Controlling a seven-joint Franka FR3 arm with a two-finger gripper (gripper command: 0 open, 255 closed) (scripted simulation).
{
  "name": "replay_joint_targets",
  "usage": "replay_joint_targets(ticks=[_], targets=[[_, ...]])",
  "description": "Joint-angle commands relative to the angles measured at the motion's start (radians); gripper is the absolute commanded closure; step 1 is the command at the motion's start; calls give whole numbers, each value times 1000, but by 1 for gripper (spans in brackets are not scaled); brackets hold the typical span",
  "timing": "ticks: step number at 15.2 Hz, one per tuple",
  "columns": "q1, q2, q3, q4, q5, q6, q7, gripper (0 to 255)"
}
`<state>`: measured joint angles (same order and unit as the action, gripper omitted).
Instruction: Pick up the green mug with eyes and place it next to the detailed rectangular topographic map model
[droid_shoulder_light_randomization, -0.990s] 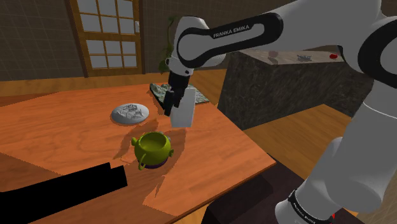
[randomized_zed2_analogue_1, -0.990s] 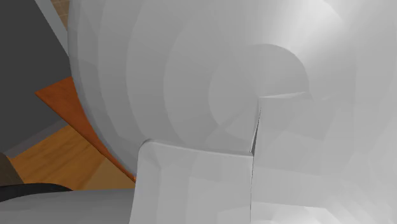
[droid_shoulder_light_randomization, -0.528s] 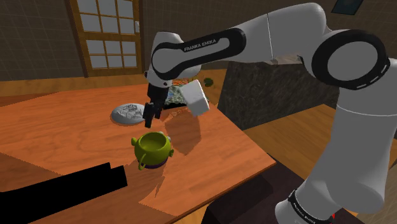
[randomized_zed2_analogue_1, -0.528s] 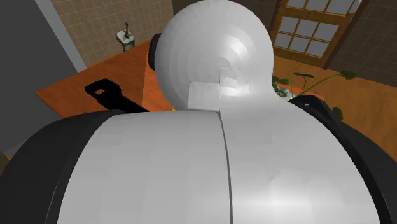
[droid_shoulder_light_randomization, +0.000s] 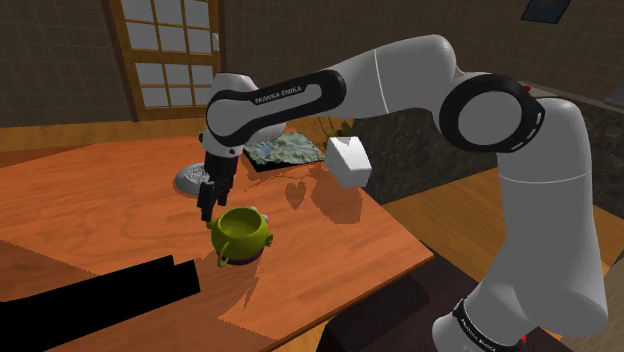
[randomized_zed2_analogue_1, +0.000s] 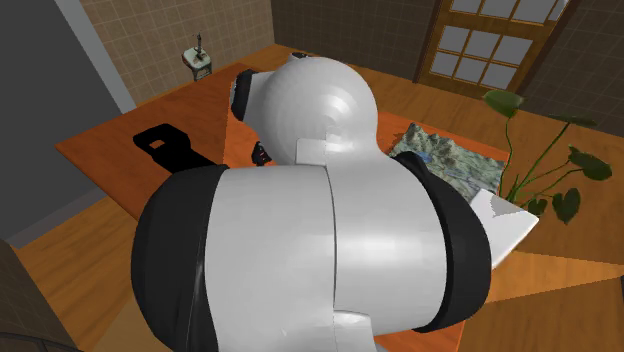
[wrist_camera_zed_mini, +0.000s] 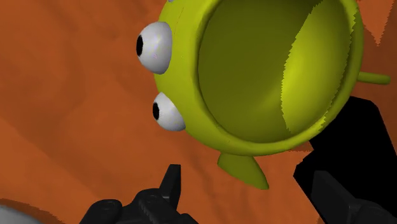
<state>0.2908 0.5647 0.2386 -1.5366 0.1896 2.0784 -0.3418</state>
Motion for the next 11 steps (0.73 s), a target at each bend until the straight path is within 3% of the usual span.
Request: replay_joint_targets(ticks=[1,11], targets=[[7,17,1,-1,-1,20,2,0],[15,39,1,-16,-2,57,2,0]])
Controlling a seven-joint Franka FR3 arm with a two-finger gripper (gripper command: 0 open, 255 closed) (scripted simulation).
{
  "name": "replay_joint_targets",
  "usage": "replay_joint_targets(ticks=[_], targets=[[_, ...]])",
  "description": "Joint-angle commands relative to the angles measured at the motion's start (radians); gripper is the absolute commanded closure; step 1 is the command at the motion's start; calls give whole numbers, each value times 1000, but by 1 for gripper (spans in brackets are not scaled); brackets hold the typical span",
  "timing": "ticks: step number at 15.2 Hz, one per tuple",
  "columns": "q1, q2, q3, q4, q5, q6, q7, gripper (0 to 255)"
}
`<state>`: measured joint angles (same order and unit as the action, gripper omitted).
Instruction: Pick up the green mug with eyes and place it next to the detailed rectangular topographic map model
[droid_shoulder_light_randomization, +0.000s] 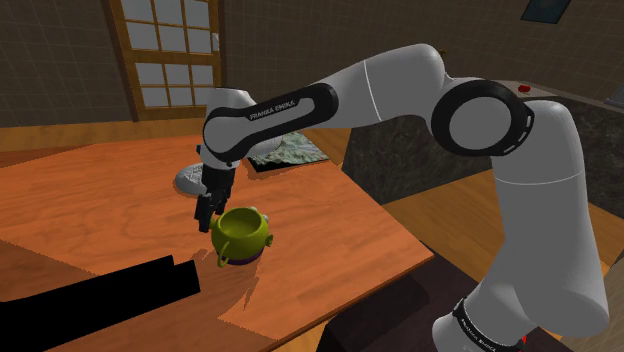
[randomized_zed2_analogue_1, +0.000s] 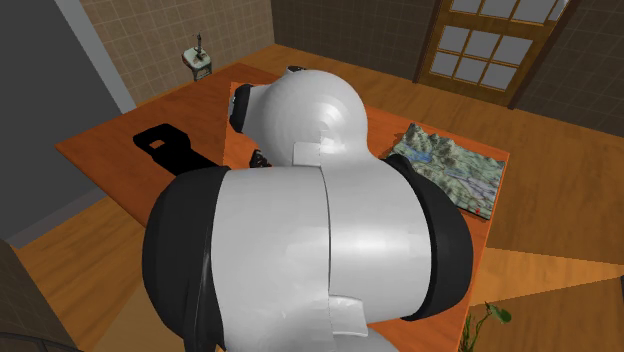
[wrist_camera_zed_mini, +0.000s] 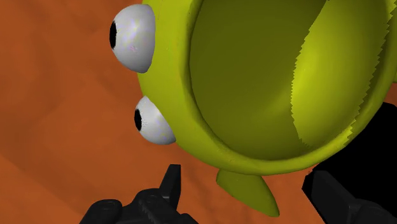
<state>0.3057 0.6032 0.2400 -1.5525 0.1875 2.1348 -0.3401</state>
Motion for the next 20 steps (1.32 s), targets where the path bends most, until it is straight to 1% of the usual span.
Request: replay_joint_targets(ticks=[1,2,11,20], targets=[[0,0,0,0,0,0,0,0],[0,0,0,0,0,0,0,255],[0,0,0,0,0,0,0,255],[-4,-52,3,42,0,-91,21,255]])
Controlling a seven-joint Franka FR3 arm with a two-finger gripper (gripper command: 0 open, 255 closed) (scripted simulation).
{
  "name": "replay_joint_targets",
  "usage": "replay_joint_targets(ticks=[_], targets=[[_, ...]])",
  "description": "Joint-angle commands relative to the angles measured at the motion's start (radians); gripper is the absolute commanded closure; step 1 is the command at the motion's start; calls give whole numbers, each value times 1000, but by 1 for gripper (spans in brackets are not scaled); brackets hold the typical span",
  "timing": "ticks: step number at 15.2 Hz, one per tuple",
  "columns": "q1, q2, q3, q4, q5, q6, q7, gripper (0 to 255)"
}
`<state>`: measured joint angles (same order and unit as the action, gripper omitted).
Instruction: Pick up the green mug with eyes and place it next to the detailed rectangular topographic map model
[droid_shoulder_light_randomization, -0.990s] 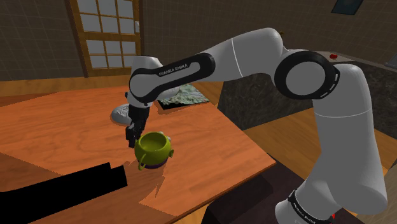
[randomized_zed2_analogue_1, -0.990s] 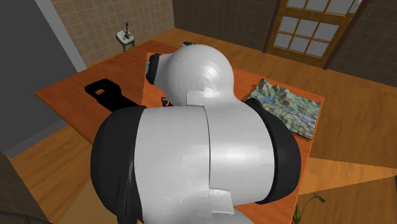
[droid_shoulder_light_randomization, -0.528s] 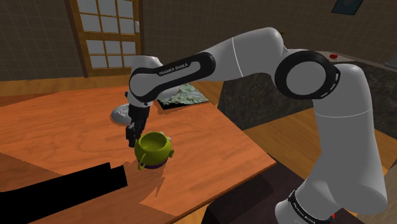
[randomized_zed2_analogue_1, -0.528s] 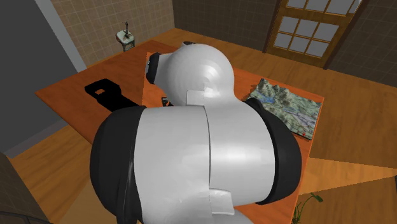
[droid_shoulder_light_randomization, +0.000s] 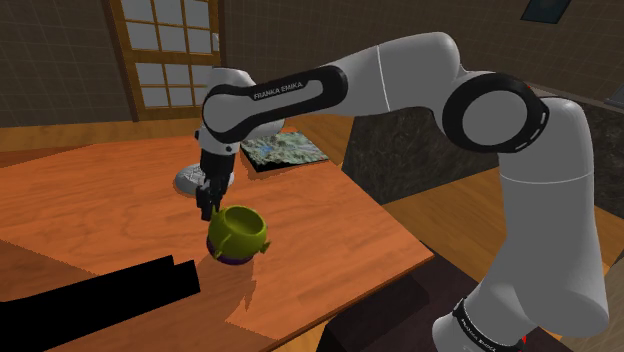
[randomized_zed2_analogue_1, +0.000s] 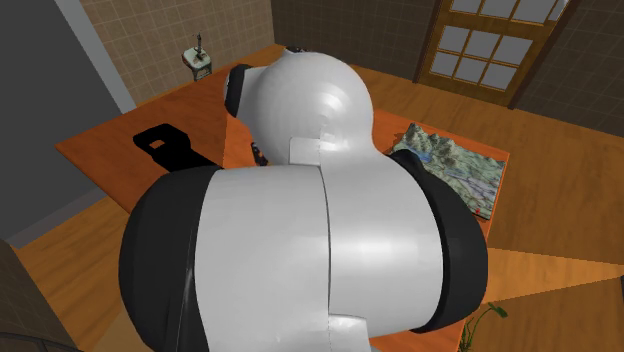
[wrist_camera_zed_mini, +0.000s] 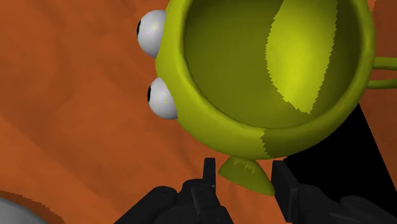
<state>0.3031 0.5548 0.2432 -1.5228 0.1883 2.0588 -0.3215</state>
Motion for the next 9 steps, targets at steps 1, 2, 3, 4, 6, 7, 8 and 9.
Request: replay_joint_targets(ticks=[1,2,3,4,6,7,8,9], targets=[[-1,-9,0,18,0,-25,4,255],[-2,-13,1,24,-1,-36,7,255],[-2,-18,1,31,-1,-47,9,255],[-2,-22,1,37,-1,-58,12,255],[-2,-30,2,52,-1,-80,17,255],[-3,-34,2,59,-1,-91,19,255],[-3,-38,2,67,-1,-102,22,255],[-3,-41,2,76,-1,-113,24,255]])
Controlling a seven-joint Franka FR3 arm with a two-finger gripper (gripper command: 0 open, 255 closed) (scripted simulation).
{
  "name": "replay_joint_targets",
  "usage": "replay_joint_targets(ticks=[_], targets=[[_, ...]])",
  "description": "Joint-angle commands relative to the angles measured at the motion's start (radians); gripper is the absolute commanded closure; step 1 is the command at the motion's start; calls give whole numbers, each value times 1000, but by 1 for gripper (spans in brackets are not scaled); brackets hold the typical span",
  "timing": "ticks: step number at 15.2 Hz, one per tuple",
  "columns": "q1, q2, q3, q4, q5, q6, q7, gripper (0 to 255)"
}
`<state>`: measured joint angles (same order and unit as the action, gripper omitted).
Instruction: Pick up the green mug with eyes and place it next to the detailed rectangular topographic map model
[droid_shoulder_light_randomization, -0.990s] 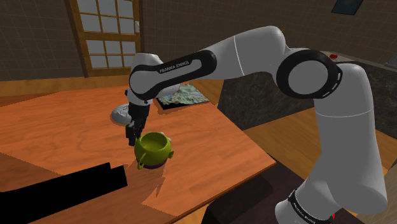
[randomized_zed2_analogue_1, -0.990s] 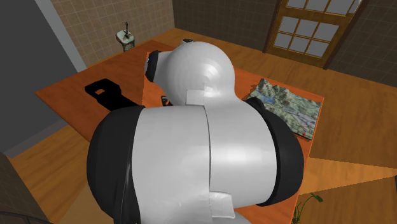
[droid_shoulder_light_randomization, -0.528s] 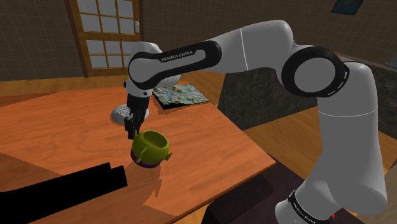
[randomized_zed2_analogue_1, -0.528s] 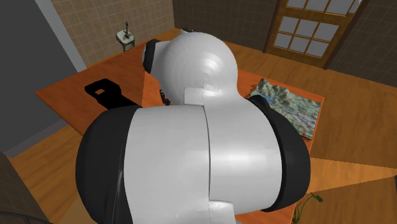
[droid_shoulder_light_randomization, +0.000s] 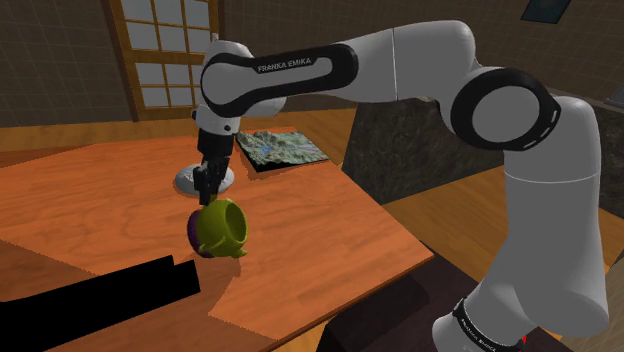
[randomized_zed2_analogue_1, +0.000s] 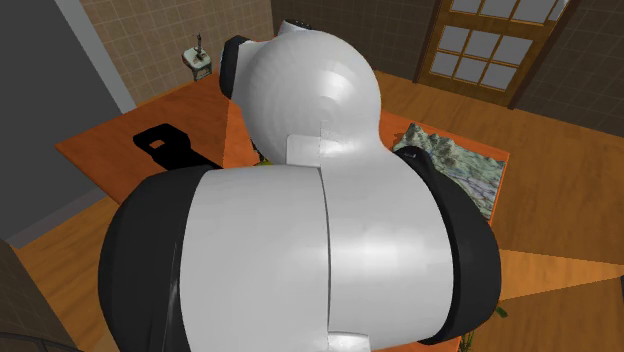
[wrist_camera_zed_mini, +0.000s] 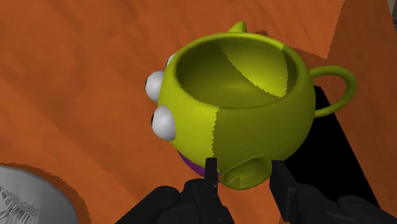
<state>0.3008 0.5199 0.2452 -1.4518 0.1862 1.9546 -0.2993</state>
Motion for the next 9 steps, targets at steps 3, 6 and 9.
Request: replay_joint_targets(ticks=[3,6,9], targets=[[-1,-15,1,31,0,-43,10,255],[-1,-22,2,60,-1,-79,18,255],[0,-27,2,93,-2,-115,26,255]])
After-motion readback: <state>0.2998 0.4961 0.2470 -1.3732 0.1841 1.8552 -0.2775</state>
